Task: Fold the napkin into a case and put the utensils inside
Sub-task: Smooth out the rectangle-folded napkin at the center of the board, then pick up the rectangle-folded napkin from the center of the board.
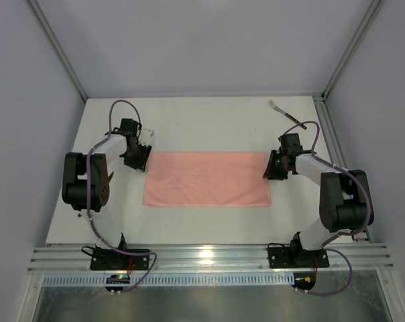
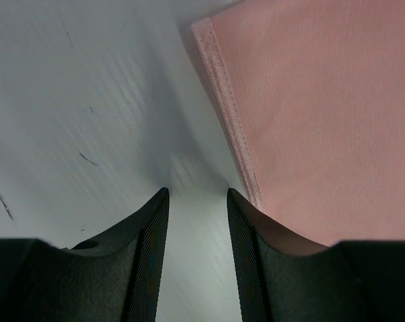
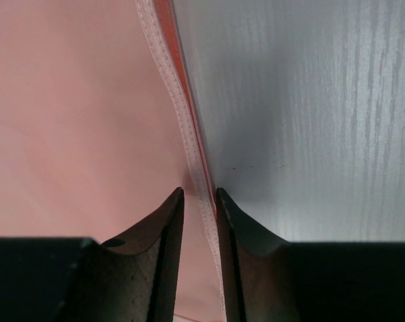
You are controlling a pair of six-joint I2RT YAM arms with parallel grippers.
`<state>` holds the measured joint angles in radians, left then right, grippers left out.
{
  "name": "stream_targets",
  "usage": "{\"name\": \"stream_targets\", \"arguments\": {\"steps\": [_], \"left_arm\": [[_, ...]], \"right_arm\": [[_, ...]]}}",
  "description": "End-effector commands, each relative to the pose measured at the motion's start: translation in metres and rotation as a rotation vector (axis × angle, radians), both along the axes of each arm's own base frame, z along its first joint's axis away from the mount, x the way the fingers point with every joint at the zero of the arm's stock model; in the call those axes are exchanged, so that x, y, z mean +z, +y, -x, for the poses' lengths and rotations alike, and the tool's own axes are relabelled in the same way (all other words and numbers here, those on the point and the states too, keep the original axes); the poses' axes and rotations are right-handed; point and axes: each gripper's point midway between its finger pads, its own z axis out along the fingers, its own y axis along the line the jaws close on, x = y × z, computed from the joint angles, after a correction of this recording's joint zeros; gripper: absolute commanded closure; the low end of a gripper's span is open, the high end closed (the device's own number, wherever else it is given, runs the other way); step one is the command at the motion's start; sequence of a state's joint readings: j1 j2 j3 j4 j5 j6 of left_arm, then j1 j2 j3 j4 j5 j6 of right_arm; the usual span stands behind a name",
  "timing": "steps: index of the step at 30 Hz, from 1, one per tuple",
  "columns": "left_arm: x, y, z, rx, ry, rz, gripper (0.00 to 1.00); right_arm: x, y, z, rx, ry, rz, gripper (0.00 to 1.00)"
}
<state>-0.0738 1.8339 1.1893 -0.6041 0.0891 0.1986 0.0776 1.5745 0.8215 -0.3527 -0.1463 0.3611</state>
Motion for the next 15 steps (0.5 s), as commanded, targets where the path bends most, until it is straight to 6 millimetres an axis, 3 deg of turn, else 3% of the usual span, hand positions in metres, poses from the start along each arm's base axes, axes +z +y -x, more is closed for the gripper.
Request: {"name": "stream_targets", "arguments": {"steps": [1, 9, 15], "left_arm": [[0.0049, -0.0061, -0.0035, -0.009, -0.021, 0.022, 0.58], [0.0011, -0.0093, -0.0024, -0.012, -0.018, 0.04, 0.58], [-0.0001, -0.0117, -0.0025, -0.017, -0.015, 0.055, 0.58]], "right_arm": [[-0.0174, 0.0042, 0.0219, 0.031, 0.112, -0.004, 0.7], [-0.0174, 0.0063, 0.0196, 0.065, 0.152, 0.013, 0.78], [-0.0167, 0.0109, 0.0205, 0.09, 0.144, 0.008, 0.96]]}}
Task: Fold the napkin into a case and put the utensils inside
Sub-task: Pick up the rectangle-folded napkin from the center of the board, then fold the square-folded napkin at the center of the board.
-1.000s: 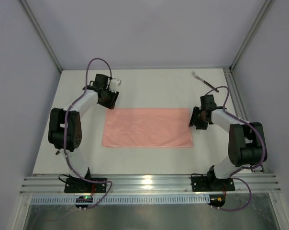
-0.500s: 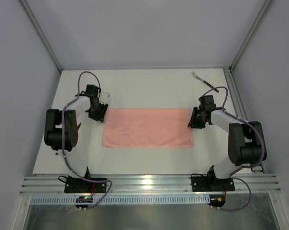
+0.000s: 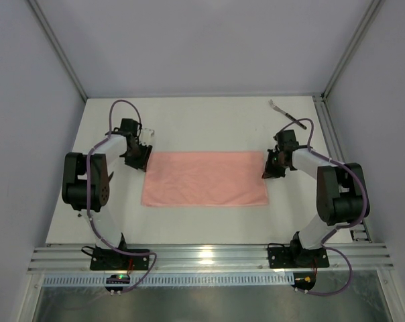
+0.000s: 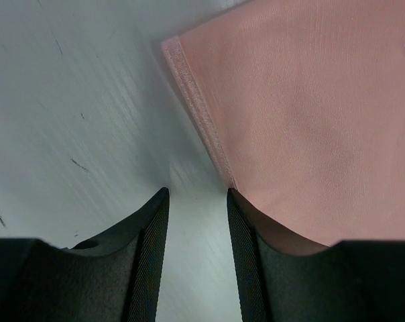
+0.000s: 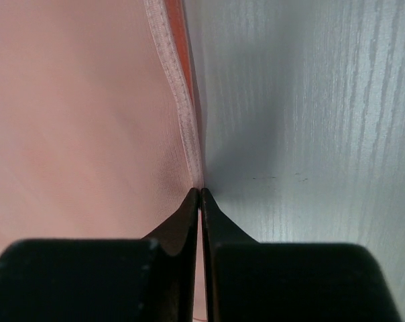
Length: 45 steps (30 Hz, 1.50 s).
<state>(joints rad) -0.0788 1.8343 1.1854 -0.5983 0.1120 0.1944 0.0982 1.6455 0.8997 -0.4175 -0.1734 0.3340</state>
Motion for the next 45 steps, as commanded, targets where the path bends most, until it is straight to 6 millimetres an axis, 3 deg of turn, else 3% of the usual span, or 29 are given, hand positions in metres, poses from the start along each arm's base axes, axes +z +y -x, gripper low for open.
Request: {"name": "stream_targets", "arguments": {"steps": [1, 6, 12, 16, 21, 26, 29, 30, 35, 37, 38, 45], "left_arm": [[0.001, -0.007, -0.003, -0.014, -0.014, 0.038, 0.58], [0.011, -0.003, 0.001, -0.024, -0.018, 0.059, 0.58], [0.022, 0.003, 0.005, -0.042, -0.035, 0.032, 0.57], [0.016, 0.003, 0.013, -0.047, -0.002, 0.032, 0.57], [0.007, 0.002, 0.02, -0.053, 0.035, 0.042, 0.58], [0.0, -0.004, 0.026, -0.059, 0.073, 0.066, 0.58], [-0.008, -0.007, 0.03, -0.066, 0.106, 0.072, 0.58], [-0.011, -0.008, 0.031, -0.07, 0.117, 0.076, 0.58], [-0.016, -0.012, 0.035, -0.071, 0.138, 0.095, 0.59], [-0.018, -0.013, 0.037, -0.073, 0.146, 0.098, 0.59], [-0.018, -0.012, 0.037, -0.074, 0.147, 0.094, 0.59], [-0.022, -0.013, 0.038, -0.078, 0.153, 0.108, 0.63]], "right_arm": [[-0.012, 0.003, 0.02, 0.038, 0.068, 0.005, 0.96], [0.003, 0.009, 0.012, 0.05, 0.004, -0.028, 0.96], [0.036, -0.005, 0.008, 0.036, -0.079, 0.033, 0.96], [0.059, -0.009, 0.01, 0.033, -0.134, 0.051, 0.97], [0.066, -0.01, 0.016, 0.021, -0.139, 0.055, 0.96], [0.073, 0.003, 0.016, 0.023, -0.157, 0.058, 0.96], [0.082, 0.032, 0.011, 0.066, -0.182, 0.079, 0.96], [0.082, 0.054, 0.013, 0.12, -0.183, 0.076, 0.96], [0.098, 0.13, -0.003, 0.219, -0.236, 0.008, 0.96], [0.085, 0.153, -0.005, 0.252, -0.222, 0.03, 0.96], [0.092, 0.167, -0.012, 0.267, -0.24, 0.013, 0.96], [0.091, 0.276, -0.02, 0.393, -0.252, -0.104, 0.96]]}}
